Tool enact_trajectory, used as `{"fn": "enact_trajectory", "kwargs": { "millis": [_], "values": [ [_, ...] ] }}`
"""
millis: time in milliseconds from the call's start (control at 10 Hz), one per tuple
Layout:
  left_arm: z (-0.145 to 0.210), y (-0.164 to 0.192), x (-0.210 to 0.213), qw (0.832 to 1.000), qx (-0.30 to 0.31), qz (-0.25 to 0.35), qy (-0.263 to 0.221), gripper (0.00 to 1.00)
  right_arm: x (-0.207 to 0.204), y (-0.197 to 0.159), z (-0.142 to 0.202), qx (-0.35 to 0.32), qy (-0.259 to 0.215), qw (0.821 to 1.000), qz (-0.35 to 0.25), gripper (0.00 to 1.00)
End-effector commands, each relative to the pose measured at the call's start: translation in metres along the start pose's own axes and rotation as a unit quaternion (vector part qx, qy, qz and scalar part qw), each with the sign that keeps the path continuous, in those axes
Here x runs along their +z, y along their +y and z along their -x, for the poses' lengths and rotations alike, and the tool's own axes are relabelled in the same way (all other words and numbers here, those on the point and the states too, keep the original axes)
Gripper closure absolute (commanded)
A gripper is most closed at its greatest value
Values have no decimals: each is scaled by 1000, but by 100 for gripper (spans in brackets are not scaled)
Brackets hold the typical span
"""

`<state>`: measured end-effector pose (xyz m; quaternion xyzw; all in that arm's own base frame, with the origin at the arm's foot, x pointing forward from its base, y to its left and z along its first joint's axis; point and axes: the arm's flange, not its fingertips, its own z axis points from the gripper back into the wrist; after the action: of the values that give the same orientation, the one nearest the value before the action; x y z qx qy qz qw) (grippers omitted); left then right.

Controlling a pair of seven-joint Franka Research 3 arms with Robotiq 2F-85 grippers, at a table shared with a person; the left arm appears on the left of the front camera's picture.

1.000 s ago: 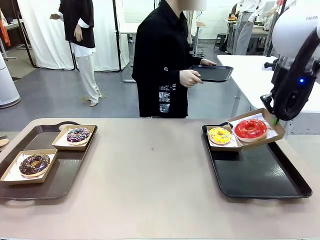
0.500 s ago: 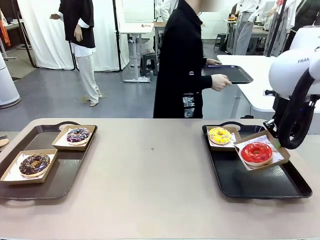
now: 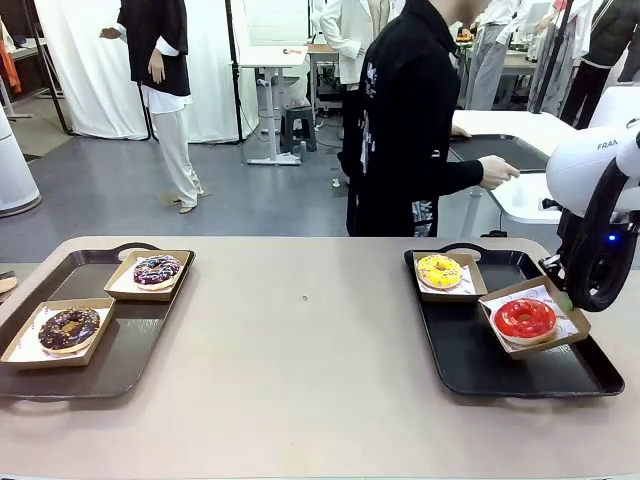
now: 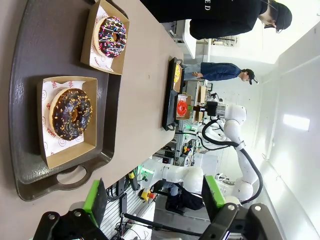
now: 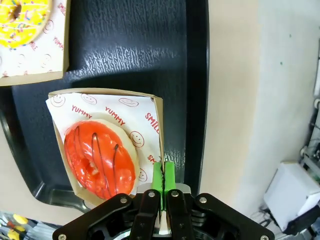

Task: Individually package the donuts and arrange them on the tray.
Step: Place the picked Paper togo box on the Handle tray.

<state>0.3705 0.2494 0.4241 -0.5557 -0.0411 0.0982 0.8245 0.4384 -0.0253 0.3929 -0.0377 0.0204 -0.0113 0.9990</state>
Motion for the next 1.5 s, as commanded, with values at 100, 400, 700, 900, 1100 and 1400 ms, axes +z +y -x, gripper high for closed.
{"fn": "enact_trajectory", "kwargs": {
  "millis": [100, 400, 700, 900, 1100, 1400],
  "values": [
    [1, -2, 2, 1000, 3, 0, -2, 0, -18, -5, 3, -8, -2, 1000, -2, 99],
    [1, -2, 2, 1000, 3, 0, -2, 0, -25, -5, 3, -37, -2, 999, -20, 99],
    [1, -2, 2, 1000, 3, 0, -2, 0, -26, -4, 2, -57, 1, 997, -46, 99],
    [1, -2, 2, 1000, 3, 0, -2, 0, -29, -2, 0, -59, 8, 997, -57, 99],
    [1, -2, 2, 1000, 3, 0, -2, 0, -29, -2, -1, -58, 9, 996, -61, 99],
    [1, -2, 2, 1000, 3, 0, -2, 0, -35, 1, -3, -50, 12, 997, -62, 99]
  ]
}}
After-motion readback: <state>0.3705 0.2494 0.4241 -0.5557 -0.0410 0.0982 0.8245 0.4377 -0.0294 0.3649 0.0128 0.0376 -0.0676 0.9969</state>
